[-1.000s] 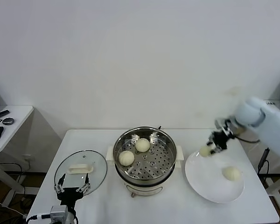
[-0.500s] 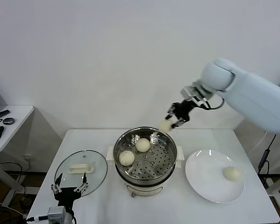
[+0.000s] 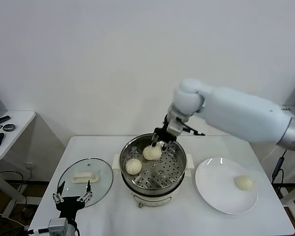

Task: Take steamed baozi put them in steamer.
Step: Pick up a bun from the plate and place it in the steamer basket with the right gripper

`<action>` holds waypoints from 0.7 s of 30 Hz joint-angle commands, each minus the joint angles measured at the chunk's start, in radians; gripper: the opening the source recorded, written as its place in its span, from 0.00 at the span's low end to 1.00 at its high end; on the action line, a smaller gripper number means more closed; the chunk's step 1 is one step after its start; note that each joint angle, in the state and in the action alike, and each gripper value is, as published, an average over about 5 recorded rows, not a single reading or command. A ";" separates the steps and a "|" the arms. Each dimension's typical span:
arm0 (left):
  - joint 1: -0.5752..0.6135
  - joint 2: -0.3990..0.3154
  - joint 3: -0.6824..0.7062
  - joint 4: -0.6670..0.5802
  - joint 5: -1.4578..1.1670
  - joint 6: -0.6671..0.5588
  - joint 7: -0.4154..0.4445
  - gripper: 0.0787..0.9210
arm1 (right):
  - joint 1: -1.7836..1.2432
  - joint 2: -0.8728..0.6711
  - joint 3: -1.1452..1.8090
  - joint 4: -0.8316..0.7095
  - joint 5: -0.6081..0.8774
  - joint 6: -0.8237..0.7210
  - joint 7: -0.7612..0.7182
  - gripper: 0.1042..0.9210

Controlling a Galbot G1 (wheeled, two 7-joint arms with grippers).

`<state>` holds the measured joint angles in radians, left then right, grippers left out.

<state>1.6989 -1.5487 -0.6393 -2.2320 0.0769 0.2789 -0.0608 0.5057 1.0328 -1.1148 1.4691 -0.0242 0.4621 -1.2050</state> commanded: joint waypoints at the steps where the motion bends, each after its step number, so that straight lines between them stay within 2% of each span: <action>1: 0.005 0.001 -0.001 -0.011 -0.002 -0.001 -0.002 0.88 | -0.036 0.115 -0.088 0.020 -0.180 0.192 0.036 0.32; 21: -0.008 0.002 0.002 -0.007 -0.015 0.002 0.001 0.88 | -0.050 0.179 -0.159 0.034 -0.145 0.163 0.035 0.33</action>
<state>1.6920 -1.5468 -0.6361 -2.2386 0.0636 0.2798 -0.0607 0.4611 1.1856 -1.2443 1.4997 -0.1506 0.6065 -1.1739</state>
